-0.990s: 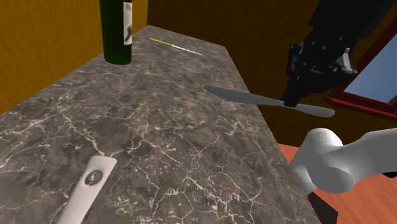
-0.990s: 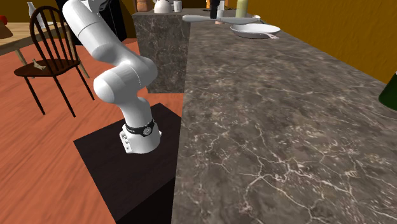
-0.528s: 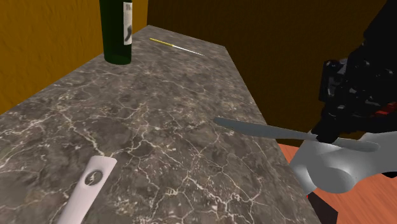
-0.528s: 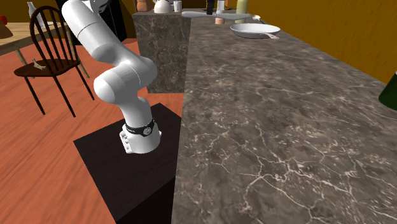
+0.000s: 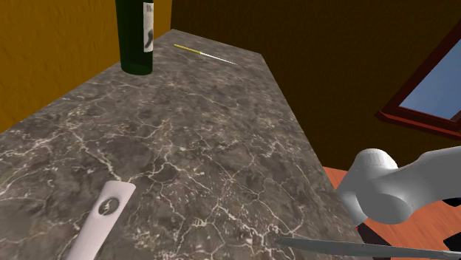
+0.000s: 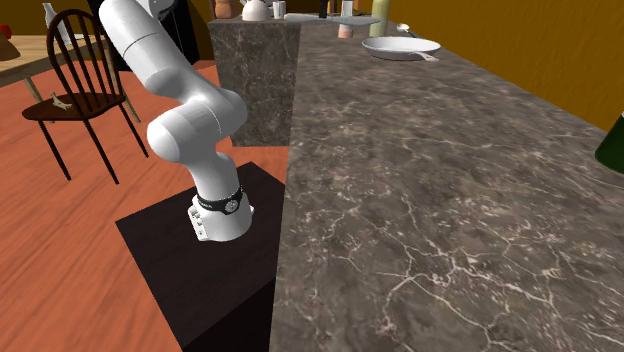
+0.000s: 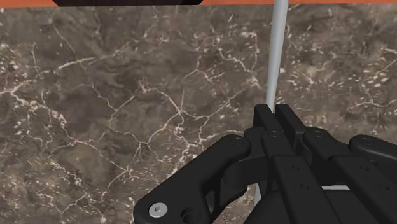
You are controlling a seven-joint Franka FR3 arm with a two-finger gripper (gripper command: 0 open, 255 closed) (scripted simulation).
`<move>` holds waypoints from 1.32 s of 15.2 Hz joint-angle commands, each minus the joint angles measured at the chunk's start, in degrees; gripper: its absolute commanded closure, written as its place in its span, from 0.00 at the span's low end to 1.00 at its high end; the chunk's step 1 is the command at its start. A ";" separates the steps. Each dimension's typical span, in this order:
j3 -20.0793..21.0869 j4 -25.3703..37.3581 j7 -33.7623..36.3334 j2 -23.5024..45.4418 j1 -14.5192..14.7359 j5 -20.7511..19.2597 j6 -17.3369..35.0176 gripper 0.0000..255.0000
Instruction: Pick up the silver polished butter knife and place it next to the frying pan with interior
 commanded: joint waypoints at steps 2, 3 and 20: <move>5.82 4.33 5.45 2.21 -1.63 1.65 0.29 1.00; 7.79 5.79 7.12 2.97 -2.33 2.03 0.40 1.00; 10.01 -7.89 5.42 -2.48 0.25 5.67 10.02 1.00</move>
